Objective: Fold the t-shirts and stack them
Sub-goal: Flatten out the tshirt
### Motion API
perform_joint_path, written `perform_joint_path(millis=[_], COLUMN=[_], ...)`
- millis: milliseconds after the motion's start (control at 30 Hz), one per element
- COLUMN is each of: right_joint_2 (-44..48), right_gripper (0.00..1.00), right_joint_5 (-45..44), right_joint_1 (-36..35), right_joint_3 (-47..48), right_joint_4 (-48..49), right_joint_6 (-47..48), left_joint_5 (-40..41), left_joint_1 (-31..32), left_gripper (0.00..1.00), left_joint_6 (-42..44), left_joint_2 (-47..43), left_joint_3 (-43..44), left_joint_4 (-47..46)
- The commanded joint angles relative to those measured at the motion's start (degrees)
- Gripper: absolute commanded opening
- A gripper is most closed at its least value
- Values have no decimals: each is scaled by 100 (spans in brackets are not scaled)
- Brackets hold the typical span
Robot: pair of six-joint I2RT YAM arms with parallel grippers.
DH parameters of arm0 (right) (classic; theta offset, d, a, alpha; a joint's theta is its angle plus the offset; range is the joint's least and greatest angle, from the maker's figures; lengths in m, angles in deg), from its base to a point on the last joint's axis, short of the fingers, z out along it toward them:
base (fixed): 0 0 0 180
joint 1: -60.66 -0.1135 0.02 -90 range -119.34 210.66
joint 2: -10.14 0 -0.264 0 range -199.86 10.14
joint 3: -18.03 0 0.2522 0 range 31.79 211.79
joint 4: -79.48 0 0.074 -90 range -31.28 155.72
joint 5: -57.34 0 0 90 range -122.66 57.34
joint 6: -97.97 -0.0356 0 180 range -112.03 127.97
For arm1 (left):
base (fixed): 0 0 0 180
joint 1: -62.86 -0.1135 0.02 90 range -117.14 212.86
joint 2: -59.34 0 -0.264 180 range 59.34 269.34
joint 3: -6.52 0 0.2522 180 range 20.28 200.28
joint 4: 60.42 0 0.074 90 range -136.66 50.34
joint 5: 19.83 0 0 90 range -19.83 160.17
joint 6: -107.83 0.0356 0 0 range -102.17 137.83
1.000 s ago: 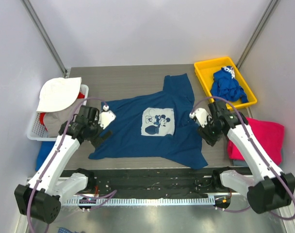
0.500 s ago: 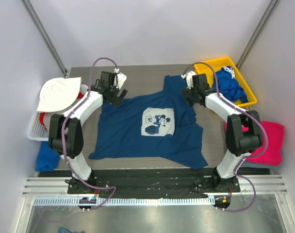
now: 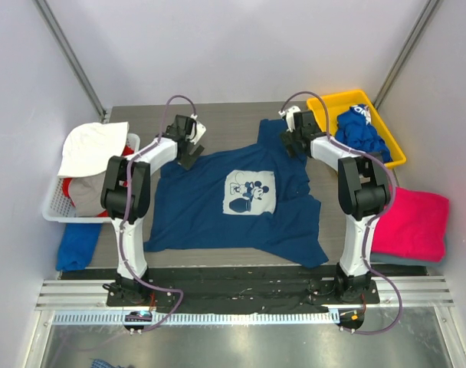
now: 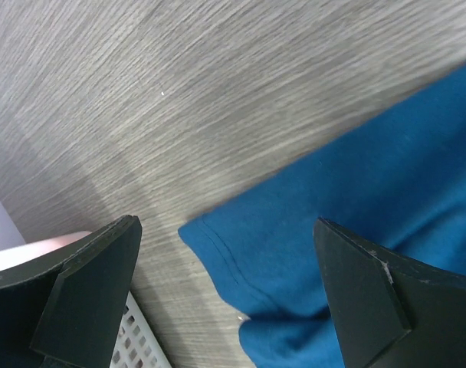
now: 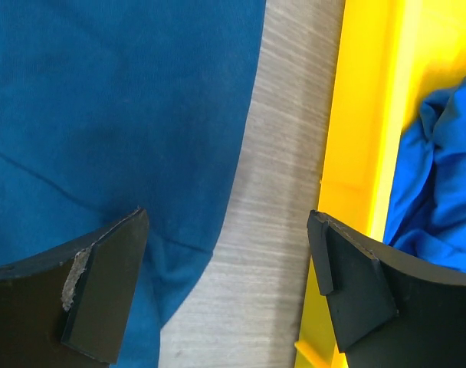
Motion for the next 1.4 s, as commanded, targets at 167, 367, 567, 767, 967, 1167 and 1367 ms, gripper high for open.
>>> perform_joint_path(millis=[167, 367, 567, 767, 967, 1167, 1367], right_joint_2=[-451, -777, -1067, -1400, -1839, -2060, -2218], right_gripper=[92, 92, 92, 92, 93, 93, 93], right_joint_5=[-202, -246, -378, -589, -800, -923, -1029], right_joint_1=[-30, -21, -21, -21, -30, -12, 5], right_joint_3=[565, 811, 987, 1381, 1900, 2244, 2499], right_joint_4=[434, 495, 548, 618, 583, 548, 513], right_joint_6=[107, 151, 362, 582, 802, 951, 969], left_joint_5=[553, 711, 975, 1308, 1607, 1819, 2012], left_joint_1=[51, 86, 104, 95, 86, -1, -72], left_gripper=[100, 100, 100, 100, 99, 100, 100], left_joint_6=[338, 434, 636, 944, 1067, 1190, 1409], left_joint_2=[470, 733, 953, 1251, 1735, 2192, 2614], left_joint_3=[572, 774, 853, 976, 1714, 2434, 3094], left_joint_4=[-242, -137, -189, -461, -549, -576, -628])
